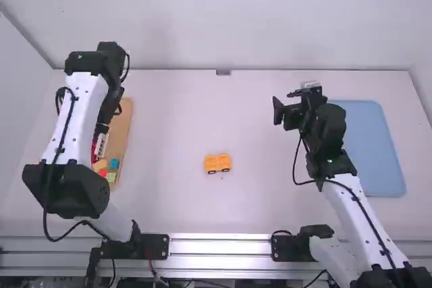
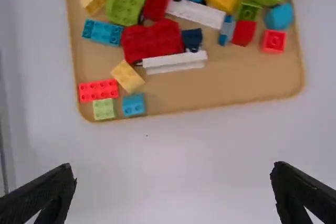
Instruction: Assemble lego blocks to make yellow taxi
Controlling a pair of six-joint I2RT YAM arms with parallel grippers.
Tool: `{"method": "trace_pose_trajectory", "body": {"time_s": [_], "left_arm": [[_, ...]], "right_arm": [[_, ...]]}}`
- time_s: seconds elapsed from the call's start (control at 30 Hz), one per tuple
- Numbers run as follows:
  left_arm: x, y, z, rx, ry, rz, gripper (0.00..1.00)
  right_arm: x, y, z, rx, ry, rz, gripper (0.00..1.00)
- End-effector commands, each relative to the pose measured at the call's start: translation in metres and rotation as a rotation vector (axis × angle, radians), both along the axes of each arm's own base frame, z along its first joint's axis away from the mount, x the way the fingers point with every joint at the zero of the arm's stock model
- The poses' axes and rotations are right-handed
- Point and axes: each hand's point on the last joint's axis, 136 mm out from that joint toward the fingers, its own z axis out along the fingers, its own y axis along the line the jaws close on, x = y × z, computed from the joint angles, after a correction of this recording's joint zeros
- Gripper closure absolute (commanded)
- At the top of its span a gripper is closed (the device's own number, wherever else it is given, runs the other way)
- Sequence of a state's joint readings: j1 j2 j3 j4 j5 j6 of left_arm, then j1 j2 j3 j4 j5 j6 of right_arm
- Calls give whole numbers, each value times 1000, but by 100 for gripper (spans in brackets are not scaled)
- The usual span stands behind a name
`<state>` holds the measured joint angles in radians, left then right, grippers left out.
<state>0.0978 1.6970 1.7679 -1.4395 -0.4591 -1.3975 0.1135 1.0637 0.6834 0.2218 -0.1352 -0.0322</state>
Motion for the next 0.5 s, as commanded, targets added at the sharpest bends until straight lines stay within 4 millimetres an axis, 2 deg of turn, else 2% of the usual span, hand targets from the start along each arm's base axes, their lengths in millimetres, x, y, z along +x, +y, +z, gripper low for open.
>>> {"method": "trace_pose_trajectory", "body": {"time_s": [0.0, 0.1, 0.23, 0.47], "left_arm": [[-13, 13, -6, -18, 11, 79, 1], [-18, 25, -11, -35, 13, 119, 1], [-32, 52, -18, -36, 22, 166, 1], [-37, 91, -34, -108, 28, 39, 1]], "right_arm": [[4, -1, 19, 3, -40, -4, 2], [4, -1, 20, 4, -43, -4, 2], [5, -1, 21, 4, -47, -4, 2], [5, 0, 21, 4, -47, -3, 2]]}}
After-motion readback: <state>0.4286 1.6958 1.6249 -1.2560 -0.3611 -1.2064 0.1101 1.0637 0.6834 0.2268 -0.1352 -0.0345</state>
